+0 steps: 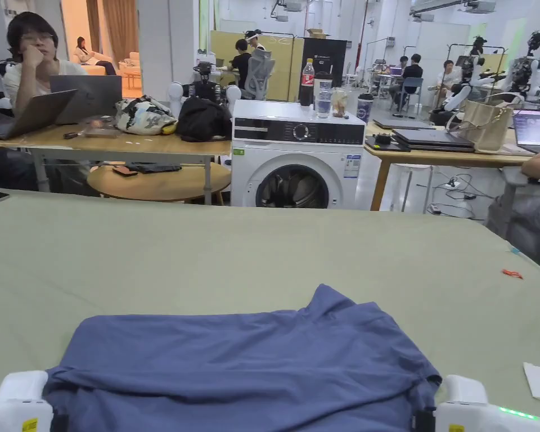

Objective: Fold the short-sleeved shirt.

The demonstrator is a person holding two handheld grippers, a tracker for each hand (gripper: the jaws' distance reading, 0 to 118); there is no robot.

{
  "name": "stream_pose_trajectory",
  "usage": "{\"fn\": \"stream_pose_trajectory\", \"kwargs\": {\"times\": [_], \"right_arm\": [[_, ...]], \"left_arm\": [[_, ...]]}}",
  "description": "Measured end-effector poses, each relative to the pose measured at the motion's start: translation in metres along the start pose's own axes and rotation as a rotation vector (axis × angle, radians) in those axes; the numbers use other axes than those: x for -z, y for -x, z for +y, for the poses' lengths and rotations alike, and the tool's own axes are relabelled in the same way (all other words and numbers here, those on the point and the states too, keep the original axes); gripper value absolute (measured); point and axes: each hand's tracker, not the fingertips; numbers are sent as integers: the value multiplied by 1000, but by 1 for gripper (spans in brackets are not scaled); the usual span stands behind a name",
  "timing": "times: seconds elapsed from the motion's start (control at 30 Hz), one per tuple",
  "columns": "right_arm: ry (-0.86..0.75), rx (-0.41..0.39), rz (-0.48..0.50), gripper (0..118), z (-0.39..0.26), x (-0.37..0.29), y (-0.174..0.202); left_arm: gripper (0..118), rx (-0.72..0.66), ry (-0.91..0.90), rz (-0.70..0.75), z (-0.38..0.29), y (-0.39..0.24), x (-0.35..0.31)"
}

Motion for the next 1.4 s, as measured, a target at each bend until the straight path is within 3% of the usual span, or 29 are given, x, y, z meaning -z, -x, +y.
{"fn": "stream_pose_trajectory", "kwargs": {"times": [0.1,0.13,0.27,0.73,0.77,0.8,0.83,0.87,0.9,0.93,0.97,1.1,1.27,1.3,1.33,1.37,1.4], "right_arm": [[-60,37,-41,5,2,-28,7],[-87,35,-37,5,2,-38,8],[-122,-2,-50,5,-7,-70,14],[-95,-11,-53,5,-95,-110,4],[-109,-26,-43,7,-96,-109,3],[-118,-47,-63,17,-96,-110,3],[-145,-74,-94,35,-95,-113,5],[-179,-86,-90,59,-93,-118,6],[-207,-85,-44,61,-89,-124,8],[-237,-84,13,61,-84,-129,12],[-264,-93,43,61,-77,-132,19],[-315,-194,72,61,-44,-129,61],[-310,-221,142,57,-23,-105,106],[-303,-236,147,46,-23,-100,111],[-300,-244,147,25,-24,-98,116],[-294,-255,135,0,-25,-97,121],[-298,-261,114,0,-28,-98,125]], "left_arm": [[0,-8,-152,-45,-8,3,-35],[0,-7,-175,-8,-6,19,-33],[0,-62,-197,-83,-14,41,-71],[0,1,-121,-37,-90,54,-112],[0,6,-127,-36,-87,55,-110],[0,9,-128,-37,-83,56,-106],[7,7,-126,-36,-79,53,-106],[34,-22,-120,-49,-74,48,-109],[54,-43,-141,-111,-69,44,-112],[63,-54,-198,-175,-66,30,-122],[64,-51,-251,-201,-59,20,-126],[64,81,-426,-131,-29,-19,-131],[62,95,-496,-109,-11,-52,-130],[54,101,-519,-101,-12,-56,-130],[39,108,-526,-104,-13,-58,-131],[8,115,-517,-110,-12,-59,-132],[0,123,-500,-122,-11,-58,-132]]}}
